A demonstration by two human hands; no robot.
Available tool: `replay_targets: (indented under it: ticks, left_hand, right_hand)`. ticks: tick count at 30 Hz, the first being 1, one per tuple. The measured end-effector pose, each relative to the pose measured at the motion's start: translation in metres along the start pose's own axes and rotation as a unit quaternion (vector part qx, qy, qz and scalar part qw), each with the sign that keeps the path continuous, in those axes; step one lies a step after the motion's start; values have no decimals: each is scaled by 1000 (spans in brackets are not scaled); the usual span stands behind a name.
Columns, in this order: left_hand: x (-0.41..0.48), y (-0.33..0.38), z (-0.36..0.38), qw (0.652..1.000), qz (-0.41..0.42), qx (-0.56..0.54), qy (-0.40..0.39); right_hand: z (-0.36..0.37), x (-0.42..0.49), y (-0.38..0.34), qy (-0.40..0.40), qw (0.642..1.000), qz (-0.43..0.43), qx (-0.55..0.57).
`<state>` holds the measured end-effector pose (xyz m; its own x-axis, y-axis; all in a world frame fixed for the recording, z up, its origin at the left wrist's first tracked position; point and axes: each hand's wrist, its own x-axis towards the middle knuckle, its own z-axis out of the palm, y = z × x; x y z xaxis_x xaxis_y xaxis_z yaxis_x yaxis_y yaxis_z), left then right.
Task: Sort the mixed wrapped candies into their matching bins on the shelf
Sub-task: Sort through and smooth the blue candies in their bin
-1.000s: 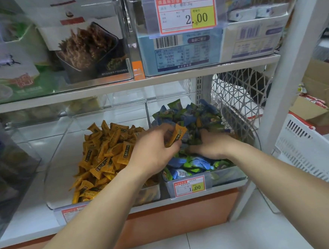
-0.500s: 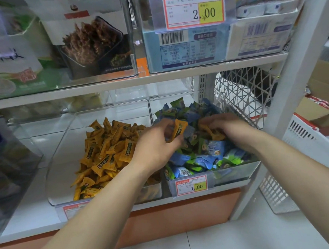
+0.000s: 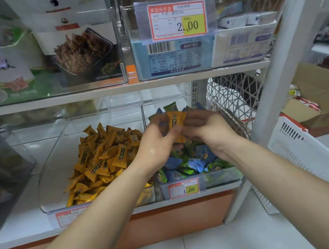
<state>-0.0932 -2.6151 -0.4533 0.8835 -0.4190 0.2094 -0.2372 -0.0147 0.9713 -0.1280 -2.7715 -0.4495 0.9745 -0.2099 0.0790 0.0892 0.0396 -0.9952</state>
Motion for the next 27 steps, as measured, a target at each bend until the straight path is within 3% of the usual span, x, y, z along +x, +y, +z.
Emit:
replay_targets:
  ticks: [2,4,7,11,18,27]
  left_hand:
    - [0,-2,-2,998,29,54,-5]
    - [1,-6,-7,982,68,177,-8]
    - [0,-7,-13,946,100,308,-7]
    - [0,-7,-13,939,103,327,0]
    - [-1,-10,-12,935,91,343,-8]
    - [1,-13,-12,931,90,354,1]
  right_hand:
    - [-6,-5,0,4,997,-21,-75]
    - [-20,-5,-1,16,973,-55,-222]
    - [-49,-4,-4,69,885,-84,-453]
    - [-61,-1,8,-20,811,9,-584]
    - [-57,4,15,-44,768,99,-632]
    - [-63,1,0,-3,775,39,-630]
